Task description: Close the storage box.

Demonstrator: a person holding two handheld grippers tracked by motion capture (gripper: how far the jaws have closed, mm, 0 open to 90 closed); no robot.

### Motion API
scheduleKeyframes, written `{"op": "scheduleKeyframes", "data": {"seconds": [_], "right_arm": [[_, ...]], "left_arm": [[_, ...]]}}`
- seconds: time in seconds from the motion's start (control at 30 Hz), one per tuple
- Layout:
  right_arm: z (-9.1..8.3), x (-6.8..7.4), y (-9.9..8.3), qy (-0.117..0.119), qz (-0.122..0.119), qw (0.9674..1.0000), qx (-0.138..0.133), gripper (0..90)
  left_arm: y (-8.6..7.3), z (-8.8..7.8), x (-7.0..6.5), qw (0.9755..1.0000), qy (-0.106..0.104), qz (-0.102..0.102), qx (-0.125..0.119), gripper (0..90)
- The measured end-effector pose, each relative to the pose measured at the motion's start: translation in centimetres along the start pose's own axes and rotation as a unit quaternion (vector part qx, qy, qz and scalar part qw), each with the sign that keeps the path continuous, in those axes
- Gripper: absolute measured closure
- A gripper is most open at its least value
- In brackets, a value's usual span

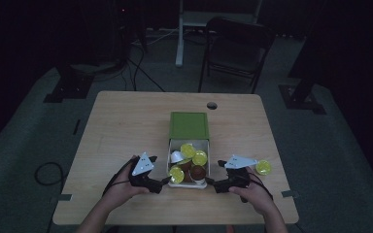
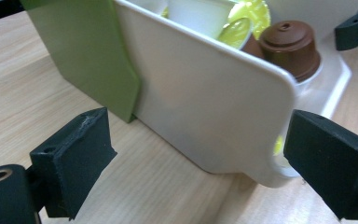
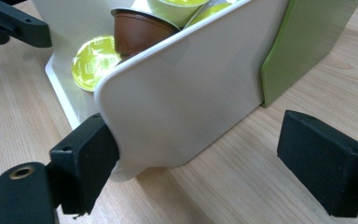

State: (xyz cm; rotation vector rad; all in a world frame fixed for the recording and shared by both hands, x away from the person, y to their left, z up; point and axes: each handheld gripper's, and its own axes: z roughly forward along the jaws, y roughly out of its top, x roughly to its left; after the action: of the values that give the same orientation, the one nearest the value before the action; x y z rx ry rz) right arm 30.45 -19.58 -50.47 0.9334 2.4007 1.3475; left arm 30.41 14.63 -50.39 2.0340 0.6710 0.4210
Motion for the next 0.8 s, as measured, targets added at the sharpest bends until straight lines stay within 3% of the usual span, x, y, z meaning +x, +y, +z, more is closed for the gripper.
{"op": "scheduleKeyframes", "data": {"seconds": [0.8], "right_arm": [[0.3,-1.3,0.5,-0.012,0.007,0.9999,0.001,12.6]], "left_arm": [[1.0,1.1,0.5,0.9999,-0.004,0.007,0.007,7.9]]}}
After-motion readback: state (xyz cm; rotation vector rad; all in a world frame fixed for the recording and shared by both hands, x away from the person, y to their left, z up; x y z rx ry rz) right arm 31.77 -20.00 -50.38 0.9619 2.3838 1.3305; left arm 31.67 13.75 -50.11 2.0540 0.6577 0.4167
